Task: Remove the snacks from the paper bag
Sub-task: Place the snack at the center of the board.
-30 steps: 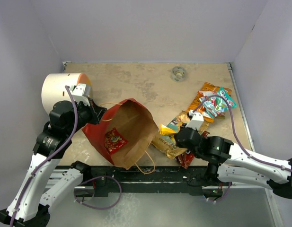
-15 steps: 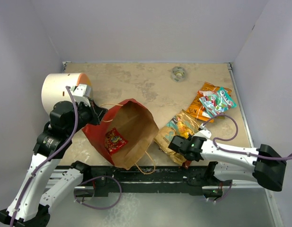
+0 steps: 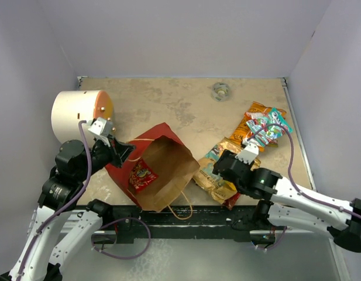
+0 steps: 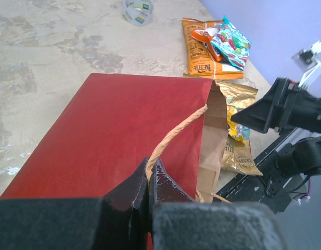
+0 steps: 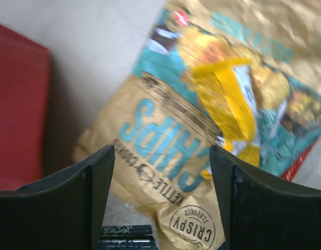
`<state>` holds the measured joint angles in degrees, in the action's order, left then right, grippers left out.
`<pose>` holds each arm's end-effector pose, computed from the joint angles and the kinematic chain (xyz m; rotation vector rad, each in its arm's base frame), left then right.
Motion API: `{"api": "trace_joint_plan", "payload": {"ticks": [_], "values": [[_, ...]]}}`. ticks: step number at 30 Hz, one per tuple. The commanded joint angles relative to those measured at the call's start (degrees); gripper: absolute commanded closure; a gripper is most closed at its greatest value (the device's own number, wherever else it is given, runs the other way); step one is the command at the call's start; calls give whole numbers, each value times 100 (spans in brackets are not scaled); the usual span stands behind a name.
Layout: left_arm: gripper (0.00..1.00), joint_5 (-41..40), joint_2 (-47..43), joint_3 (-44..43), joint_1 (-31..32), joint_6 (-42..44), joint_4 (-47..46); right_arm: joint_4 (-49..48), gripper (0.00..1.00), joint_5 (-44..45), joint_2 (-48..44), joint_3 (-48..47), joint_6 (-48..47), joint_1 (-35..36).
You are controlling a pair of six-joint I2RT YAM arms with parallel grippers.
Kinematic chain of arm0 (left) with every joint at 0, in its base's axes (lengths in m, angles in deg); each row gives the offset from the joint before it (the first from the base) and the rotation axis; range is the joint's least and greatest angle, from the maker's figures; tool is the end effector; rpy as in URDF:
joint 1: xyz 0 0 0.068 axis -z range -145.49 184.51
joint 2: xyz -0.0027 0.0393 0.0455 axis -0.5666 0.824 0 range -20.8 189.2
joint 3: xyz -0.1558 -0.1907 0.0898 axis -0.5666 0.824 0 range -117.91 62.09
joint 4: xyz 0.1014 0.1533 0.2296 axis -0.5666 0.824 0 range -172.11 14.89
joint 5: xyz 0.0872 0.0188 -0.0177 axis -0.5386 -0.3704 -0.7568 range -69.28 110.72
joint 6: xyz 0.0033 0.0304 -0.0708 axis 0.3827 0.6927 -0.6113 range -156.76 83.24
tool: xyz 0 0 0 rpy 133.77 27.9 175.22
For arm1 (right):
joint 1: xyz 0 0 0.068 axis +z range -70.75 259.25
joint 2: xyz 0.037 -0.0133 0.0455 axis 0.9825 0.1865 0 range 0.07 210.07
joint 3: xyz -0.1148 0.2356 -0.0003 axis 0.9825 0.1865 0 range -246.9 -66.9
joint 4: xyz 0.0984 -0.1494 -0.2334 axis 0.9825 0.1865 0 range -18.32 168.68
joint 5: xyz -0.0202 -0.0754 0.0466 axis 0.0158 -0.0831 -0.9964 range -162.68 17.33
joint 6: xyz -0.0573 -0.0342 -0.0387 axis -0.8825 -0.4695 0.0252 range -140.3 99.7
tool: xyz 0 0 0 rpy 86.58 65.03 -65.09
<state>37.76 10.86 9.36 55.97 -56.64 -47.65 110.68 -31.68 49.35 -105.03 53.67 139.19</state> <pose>0.1577 -0.0827 0.3711 0.2443 1.8473 -0.7754 0.1476 0.1688 0.2151 0.5644 2.1464 0.4117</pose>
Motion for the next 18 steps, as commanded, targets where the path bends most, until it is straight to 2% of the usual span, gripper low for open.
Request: {"api": "trace_joint_plan", "payload": {"ticks": [1,3,8,15,18], "values": [[100,217,-186,86,1,140,-283,-2070,22,-481,-559,-138,-3466,-13],[100,180,-188,-8,4,163,-167,-3260,21,-1218,-789,67,-4494,-14],[100,233,-57,-347,0,317,349,-5024,23,-3135,-989,562,-6256,213],[100,415,-228,-163,3,303,160,-5669,24,-4842,-200,378,-8252,911],[100,474,-241,-77,2,283,86,-5997,30,-5312,242,367,-9163,1082]]}}
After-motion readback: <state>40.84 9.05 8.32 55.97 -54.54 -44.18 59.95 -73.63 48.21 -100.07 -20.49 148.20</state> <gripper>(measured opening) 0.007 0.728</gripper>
